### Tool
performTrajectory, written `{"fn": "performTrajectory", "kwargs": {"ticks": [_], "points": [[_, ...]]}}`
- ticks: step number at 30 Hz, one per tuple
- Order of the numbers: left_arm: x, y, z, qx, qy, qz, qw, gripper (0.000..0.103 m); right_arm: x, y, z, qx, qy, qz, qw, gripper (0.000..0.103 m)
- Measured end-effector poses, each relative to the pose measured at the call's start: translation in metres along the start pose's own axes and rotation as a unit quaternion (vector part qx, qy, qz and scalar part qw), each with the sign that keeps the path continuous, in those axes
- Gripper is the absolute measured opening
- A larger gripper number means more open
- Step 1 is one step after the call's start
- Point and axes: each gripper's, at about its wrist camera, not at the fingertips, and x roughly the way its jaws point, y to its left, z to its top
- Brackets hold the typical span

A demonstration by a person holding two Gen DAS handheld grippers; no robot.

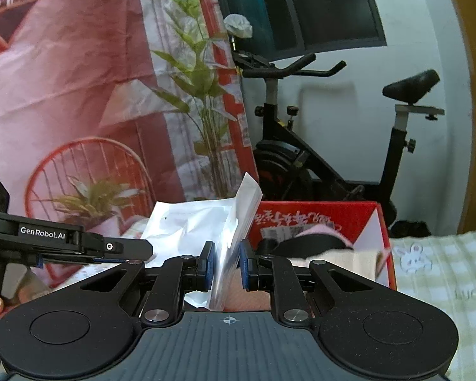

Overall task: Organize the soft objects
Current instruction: 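Lower the held pouch into the red box, then open the right gripper to release the pouch into the box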

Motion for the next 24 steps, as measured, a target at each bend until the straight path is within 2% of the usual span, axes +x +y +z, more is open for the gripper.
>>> {"fn": "performTrajectory", "kwargs": {"ticks": [3, 9, 16, 19, 21, 24], "points": [[0.013, 0.002, 0.009, 0.011, 0.001, 0.015, 0.9998, 0.029, 0.022, -0.006, 0.008, -0.004, 0.007, -0.006, 1.0, 0.015], [0.04, 0.008, 0.023, 0.018, 0.006, 0.036, 0.9992, 0.032, 0.062, -0.018, 0.018, -0.008, 0.021, -0.029, 0.999, 0.015], [0.066, 0.012, 0.025, 0.024, 0.013, 0.06, 0.9978, 0.034, 0.104, -0.023, 0.019, -0.005, 0.061, -0.071, 0.996, 0.014], [0.068, 0.009, 0.024, 0.041, 0.007, 0.074, 0.9964, 0.046, 0.114, -0.02, 0.016, -0.022, 0.078, -0.105, 0.991, 0.015], [0.065, 0.006, 0.023, 0.057, 0.0, 0.084, 0.9948, 0.067, 0.117, -0.018, 0.013, -0.039, 0.082, -0.126, 0.988, 0.018], [0.057, 0.002, 0.024, 0.076, -0.006, 0.097, 0.9924, 0.083, 0.111, -0.016, 0.01, -0.05, 0.073, -0.135, 0.987, 0.029]]}}
